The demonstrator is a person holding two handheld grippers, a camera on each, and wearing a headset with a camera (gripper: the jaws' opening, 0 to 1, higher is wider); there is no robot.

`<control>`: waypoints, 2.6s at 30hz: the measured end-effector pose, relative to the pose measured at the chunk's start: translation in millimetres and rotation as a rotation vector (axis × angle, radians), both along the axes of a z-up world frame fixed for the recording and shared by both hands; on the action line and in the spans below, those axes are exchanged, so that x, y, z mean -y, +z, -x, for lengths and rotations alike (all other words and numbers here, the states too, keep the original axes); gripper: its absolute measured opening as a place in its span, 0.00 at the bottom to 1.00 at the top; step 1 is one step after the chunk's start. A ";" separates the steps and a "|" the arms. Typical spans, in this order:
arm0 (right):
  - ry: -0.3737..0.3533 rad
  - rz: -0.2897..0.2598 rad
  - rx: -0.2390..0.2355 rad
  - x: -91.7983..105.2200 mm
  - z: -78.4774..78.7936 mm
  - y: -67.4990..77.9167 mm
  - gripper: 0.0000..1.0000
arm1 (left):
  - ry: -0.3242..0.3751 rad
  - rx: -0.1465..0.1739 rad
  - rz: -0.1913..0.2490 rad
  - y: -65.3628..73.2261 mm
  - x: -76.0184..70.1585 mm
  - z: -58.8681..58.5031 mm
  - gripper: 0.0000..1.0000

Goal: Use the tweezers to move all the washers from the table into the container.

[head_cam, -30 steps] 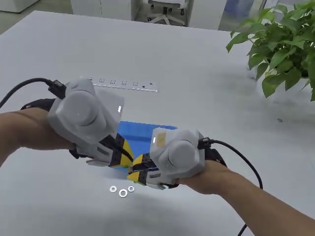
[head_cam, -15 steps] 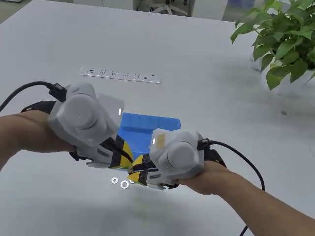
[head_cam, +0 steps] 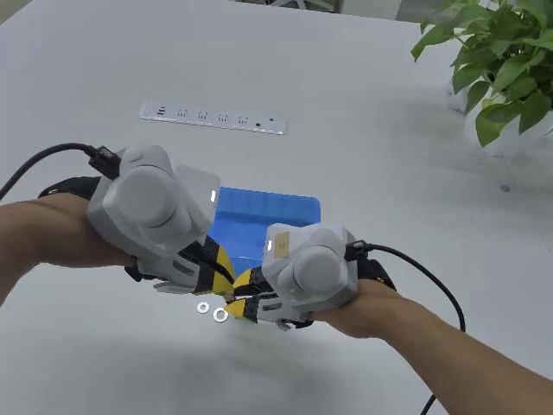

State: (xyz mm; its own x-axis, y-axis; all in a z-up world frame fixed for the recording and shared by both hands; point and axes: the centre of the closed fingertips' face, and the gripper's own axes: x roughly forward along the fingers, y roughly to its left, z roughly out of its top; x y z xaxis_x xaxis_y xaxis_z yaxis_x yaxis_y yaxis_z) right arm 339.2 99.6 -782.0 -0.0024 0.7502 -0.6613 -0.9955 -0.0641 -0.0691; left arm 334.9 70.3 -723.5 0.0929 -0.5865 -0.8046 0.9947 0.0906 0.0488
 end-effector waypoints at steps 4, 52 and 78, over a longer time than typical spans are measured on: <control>0.002 0.001 -0.006 -0.6 0.1 -2.5 0.12 | 0.000 -0.003 0.000 -1.7 1.0 -0.1 0.06; -0.017 -0.003 -0.027 2.2 -0.6 -5.8 0.10 | 0.008 -0.023 0.026 -1.1 4.9 -5.2 0.06; -0.020 -0.012 -0.009 2.4 1.6 20.8 0.10 | 0.012 0.003 0.039 24.6 4.5 -3.2 0.06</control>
